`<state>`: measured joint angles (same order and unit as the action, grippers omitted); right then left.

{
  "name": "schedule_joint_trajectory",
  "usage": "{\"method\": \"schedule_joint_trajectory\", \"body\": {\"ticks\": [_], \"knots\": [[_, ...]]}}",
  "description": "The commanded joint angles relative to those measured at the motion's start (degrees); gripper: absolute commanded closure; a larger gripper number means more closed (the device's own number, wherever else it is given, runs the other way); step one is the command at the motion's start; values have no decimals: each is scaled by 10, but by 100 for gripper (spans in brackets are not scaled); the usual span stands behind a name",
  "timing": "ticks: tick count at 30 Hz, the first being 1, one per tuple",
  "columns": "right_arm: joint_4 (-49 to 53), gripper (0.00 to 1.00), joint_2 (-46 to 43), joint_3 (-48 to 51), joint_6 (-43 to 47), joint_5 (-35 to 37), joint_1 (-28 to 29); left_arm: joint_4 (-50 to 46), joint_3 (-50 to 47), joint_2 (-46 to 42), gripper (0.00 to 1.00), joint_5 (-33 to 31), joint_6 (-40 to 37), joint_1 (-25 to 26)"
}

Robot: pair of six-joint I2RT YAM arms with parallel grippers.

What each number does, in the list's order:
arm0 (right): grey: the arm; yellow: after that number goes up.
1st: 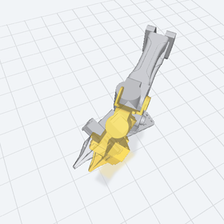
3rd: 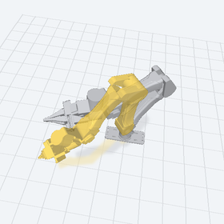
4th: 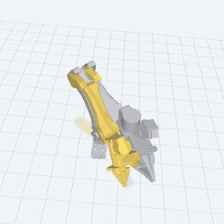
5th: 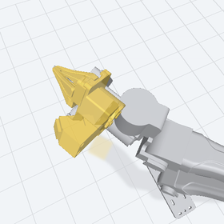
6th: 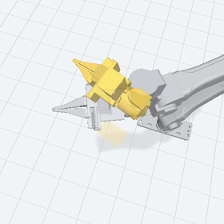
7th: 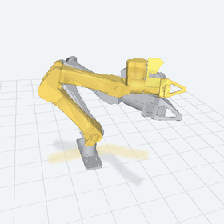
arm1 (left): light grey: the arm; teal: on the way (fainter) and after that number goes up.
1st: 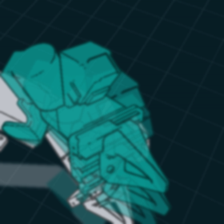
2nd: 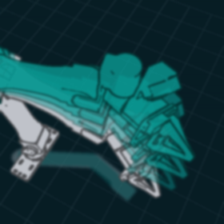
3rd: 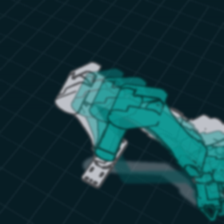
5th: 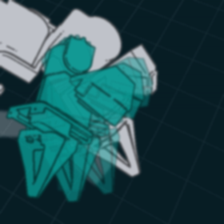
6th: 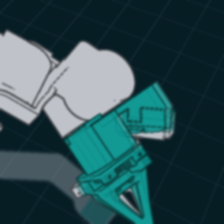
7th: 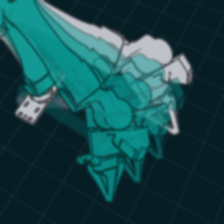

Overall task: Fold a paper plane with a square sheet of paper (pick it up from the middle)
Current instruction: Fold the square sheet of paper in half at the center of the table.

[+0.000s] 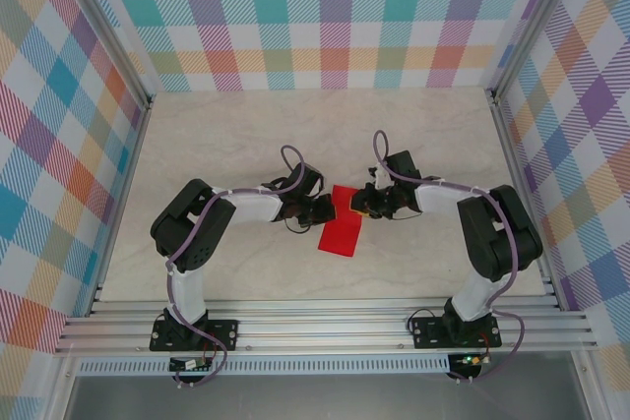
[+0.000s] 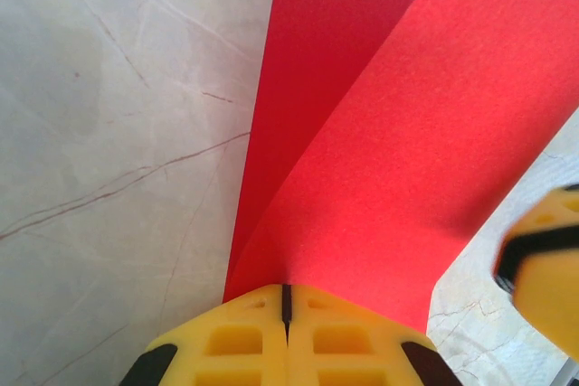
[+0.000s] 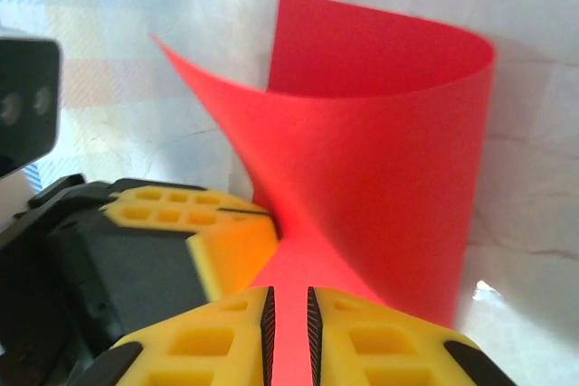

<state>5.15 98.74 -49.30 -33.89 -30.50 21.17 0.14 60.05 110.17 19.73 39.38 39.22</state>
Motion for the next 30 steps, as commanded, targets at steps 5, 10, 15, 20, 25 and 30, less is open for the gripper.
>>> {"method": "schedule_joint_trajectory", "body": {"ticks": [5,10,15,20,25,30], "knots": [[-20,80,40,29,14,6,-11,-78,-15,48,100,-28,-13,6],[12,79,24,7,21,13,-11,-79,-15,50,100,-27,-16,6],[22,79,-11,-21,23,-2,-16,-79,-17,51,100,-27,-14,6],[19,79,15,-40,25,-18,-32,-79,-16,51,100,-26,-14,6],[-2,79,56,-31,17,-19,-36,-80,-15,51,100,-25,-14,6],[5,79,87,-34,15,4,-39,-80,-16,50,100,-24,-15,6]]}}
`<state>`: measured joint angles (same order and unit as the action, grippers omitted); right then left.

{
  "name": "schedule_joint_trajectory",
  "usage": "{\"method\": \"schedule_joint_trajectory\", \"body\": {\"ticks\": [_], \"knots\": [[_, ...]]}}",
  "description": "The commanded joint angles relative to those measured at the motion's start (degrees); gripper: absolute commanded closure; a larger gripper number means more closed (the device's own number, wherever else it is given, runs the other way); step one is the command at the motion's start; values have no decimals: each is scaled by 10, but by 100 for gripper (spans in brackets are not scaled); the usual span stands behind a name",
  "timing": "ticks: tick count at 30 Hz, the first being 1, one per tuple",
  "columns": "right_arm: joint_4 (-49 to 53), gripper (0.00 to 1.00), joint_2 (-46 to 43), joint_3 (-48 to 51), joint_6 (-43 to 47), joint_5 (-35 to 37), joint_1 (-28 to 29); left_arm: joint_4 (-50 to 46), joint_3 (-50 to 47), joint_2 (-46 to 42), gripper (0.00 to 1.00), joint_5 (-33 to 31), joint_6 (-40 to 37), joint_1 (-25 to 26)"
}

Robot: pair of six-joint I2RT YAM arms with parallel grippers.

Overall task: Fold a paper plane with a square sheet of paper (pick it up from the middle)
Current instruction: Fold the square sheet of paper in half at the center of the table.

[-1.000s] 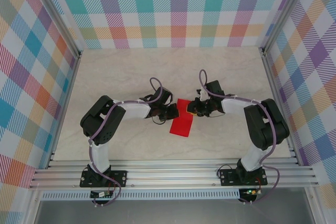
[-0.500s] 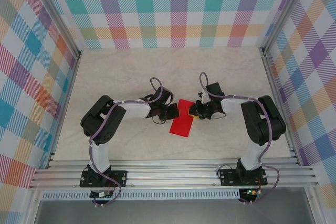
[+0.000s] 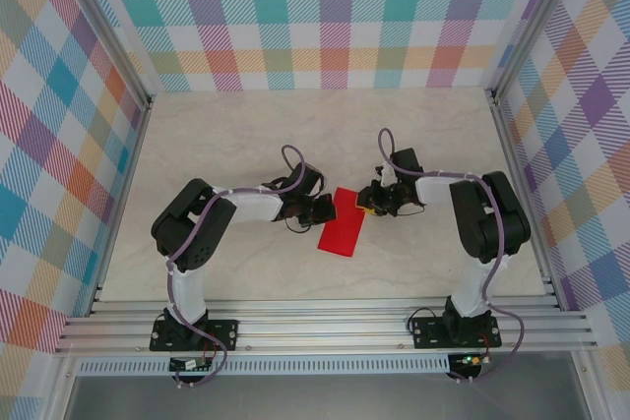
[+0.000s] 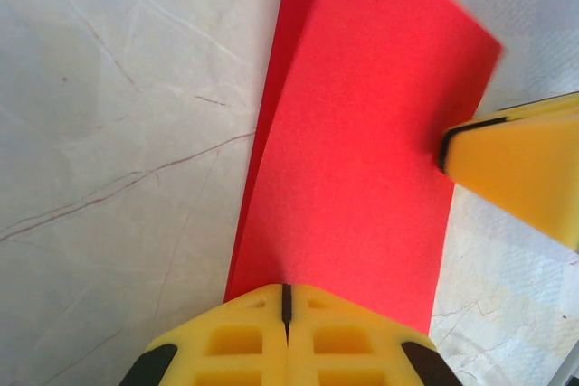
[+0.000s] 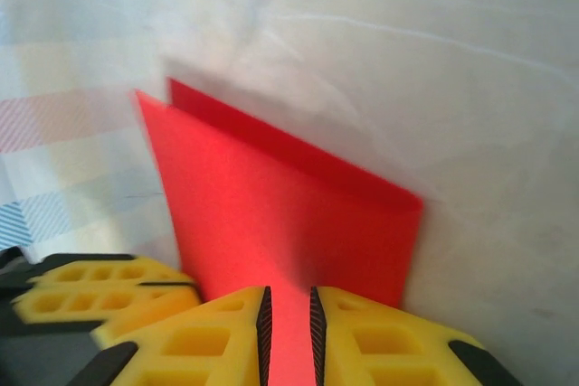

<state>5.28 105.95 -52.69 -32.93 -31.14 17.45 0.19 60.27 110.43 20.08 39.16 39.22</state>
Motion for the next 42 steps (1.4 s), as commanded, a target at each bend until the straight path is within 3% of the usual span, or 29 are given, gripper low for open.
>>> {"method": "schedule_joint_trajectory", "body": {"ticks": [1,10,22,34,42], "knots": [[10,79,15,-3,5,15,-2,-81,-18,48,100,-28,-13,6],[58,78,-35,-50,16,12,-7,-82,-20,47,100,-27,-14,7],[48,78,49,-65,4,26,-24,-88,-15,46,100,-28,-15,8],[99,76,11,-117,26,22,-33,-91,-13,44,100,-29,-15,10],[83,76,58,-106,16,24,-35,-93,-8,45,100,-29,-14,13]]}}
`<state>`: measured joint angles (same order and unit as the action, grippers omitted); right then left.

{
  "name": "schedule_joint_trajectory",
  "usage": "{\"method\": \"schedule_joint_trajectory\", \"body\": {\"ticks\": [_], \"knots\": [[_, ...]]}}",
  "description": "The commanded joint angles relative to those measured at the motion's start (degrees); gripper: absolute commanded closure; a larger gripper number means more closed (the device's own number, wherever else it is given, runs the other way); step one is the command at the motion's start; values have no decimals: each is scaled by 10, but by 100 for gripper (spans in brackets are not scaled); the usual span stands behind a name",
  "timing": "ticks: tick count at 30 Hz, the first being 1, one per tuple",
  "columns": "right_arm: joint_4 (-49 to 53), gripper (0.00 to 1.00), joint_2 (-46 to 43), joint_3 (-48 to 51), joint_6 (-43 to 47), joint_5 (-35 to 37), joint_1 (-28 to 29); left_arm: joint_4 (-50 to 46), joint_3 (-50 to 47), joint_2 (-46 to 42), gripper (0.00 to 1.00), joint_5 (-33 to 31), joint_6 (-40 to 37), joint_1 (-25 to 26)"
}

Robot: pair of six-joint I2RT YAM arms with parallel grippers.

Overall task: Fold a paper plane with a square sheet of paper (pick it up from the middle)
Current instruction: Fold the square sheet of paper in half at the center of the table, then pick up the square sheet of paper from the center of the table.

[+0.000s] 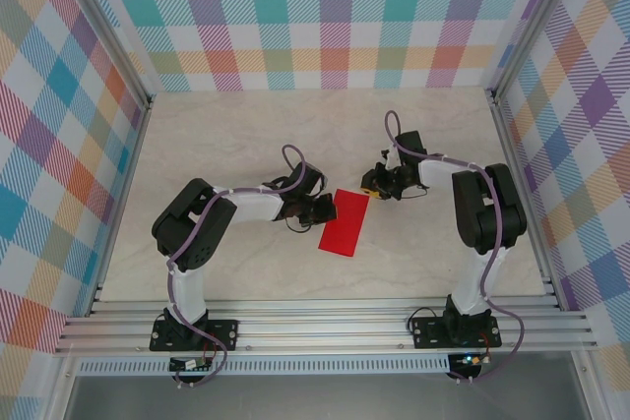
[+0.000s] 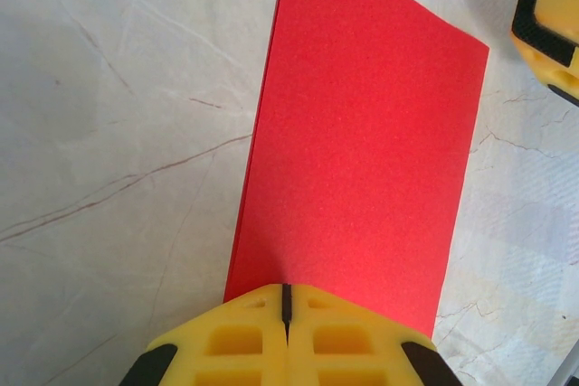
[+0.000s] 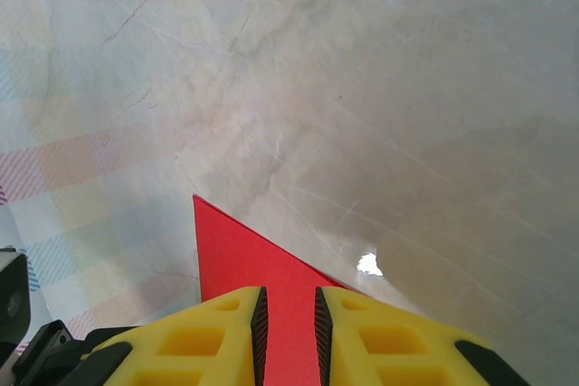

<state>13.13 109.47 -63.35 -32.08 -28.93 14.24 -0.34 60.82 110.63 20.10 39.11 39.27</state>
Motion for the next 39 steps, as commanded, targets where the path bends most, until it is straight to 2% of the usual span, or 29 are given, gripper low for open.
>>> {"method": "schedule_joint_trajectory", "body": {"ticks": [1,7,15,16,20,24,30,39], "knots": [[5,77,29,1,7,4,-3,-88,-14,43,100,-29,-13,13],[20,76,27,-9,12,5,-4,-91,-11,37,100,-29,-13,15],[100,65,-82,-11,40,34,-4,-83,-13,-17,100,-25,-1,16],[109,65,-95,-4,40,39,-4,-80,-15,-30,98,-26,0,17],[122,60,-131,38,22,43,-2,-75,-33,-88,82,-41,9,17],[120,57,-137,73,11,30,2,-78,-66,-146,72,-76,18,16],[97,54,-125,95,-7,20,32,-73,-121,-198,70,-114,40,17],[71,54,-99,102,-30,4,57,-77,-140,-218,65,-122,45,17]]}}
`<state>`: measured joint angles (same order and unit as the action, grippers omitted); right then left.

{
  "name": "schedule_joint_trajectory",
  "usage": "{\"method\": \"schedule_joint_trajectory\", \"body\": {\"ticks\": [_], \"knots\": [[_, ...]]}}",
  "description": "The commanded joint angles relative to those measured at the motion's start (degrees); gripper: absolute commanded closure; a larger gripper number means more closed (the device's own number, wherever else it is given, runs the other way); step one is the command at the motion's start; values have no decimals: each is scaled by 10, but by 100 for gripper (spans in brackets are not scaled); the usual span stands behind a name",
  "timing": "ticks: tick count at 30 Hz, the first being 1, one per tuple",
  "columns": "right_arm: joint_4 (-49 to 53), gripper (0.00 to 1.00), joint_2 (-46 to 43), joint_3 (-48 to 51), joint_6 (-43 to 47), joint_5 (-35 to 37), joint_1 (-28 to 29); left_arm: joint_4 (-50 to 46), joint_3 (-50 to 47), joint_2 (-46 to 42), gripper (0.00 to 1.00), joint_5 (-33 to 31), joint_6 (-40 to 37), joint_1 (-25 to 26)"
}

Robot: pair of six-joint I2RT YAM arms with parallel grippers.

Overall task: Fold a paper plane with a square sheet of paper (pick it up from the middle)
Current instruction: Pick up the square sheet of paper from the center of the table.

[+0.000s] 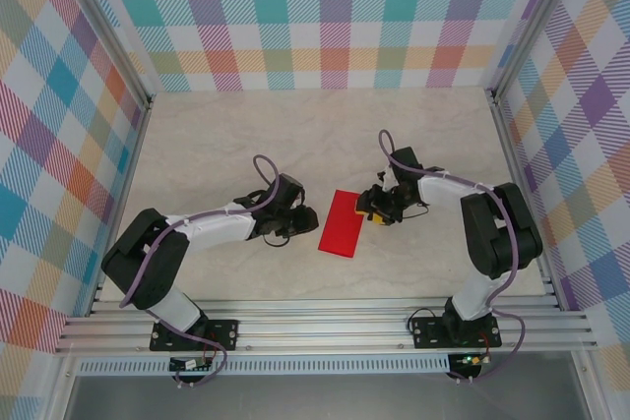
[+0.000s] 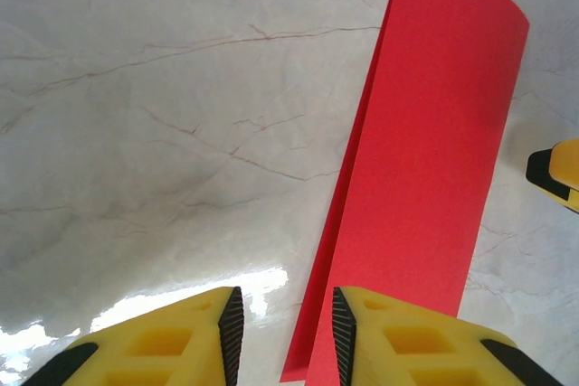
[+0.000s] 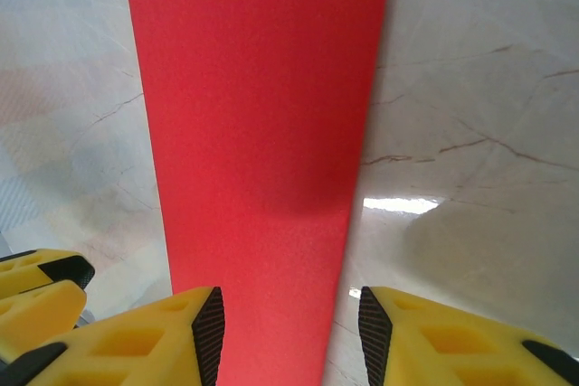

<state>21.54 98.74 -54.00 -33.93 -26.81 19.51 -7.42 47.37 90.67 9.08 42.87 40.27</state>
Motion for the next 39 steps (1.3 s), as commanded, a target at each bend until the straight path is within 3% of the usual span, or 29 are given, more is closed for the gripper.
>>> {"method": "schedule_joint_trajectory", "body": {"ticks": [1,27,39], "knots": [[-13,54,10,9,-12,-17,6,-6,-5,-17,65,-11,7,7],[-55,57,34,20,-24,-55,19,-14,8,3,63,-4,5,7],[-93,69,38,23,-19,-101,19,-15,2,-9,63,-13,11,7]]}}
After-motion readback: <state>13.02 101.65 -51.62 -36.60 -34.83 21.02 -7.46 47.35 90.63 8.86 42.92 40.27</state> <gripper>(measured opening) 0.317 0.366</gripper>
